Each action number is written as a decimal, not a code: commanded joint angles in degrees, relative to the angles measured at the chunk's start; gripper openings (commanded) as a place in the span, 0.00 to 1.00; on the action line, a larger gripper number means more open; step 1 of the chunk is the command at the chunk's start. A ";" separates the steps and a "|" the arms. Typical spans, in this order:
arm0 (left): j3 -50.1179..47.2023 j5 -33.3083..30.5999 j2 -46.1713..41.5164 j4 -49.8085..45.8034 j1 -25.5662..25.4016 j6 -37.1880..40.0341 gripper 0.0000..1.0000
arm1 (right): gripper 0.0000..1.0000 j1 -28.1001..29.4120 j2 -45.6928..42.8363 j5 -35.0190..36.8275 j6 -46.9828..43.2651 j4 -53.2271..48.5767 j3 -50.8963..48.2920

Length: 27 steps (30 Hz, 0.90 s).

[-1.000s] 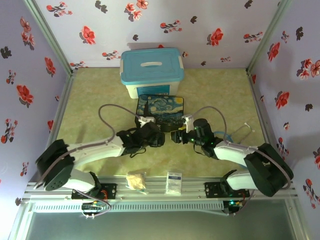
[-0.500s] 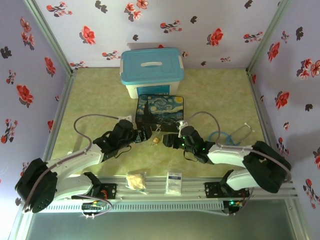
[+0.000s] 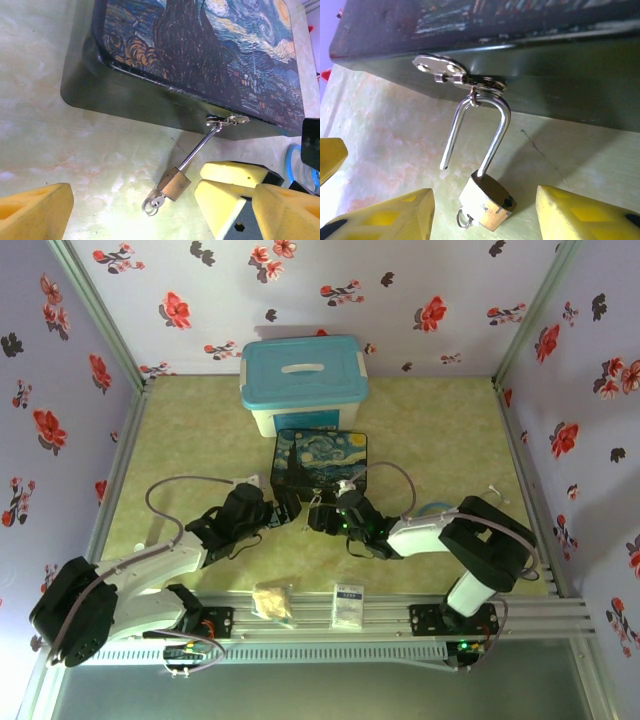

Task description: Unlock the padlock with the key

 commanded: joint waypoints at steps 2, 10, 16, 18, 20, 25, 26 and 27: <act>-0.16 0.36 0.18 1.46 0.42 -0.85 0.92 | 0.52 0.54 1.38 1.21 1.59 -0.27 1.45; 0.33 0.10 0.72 1.07 0.43 -0.58 0.92 | 0.48 2.05 3.24 1.57 0.45 -4.64 4.37; 0.30 0.01 0.94 0.92 0.48 -0.58 0.92 | 0.45 2.53 4.26 3.11 1.30 -8.01 5.52; 0.25 -0.04 0.97 0.75 0.48 -0.67 0.92 | 0.44 2.95 4.77 4.30 1.89 -10.61 6.57; 0.10 -0.02 0.90 0.83 0.47 -0.82 0.92 | 0.44 3.18 5.65 5.56 2.44 -13.77 7.98; -0.15 -0.12 0.81 0.83 0.48 -0.93 0.92 | 0.45 3.18 7.97 4.27 2.35 -14.68 9.86; -0.23 -0.11 0.90 0.88 0.49 -1.03 0.92 | 0.45 3.23 8.39 3.93 2.30 -14.72 10.23; -0.22 -0.14 0.90 0.83 0.47 -1.07 0.92 | 0.45 3.20 8.75 3.79 2.27 -14.96 10.49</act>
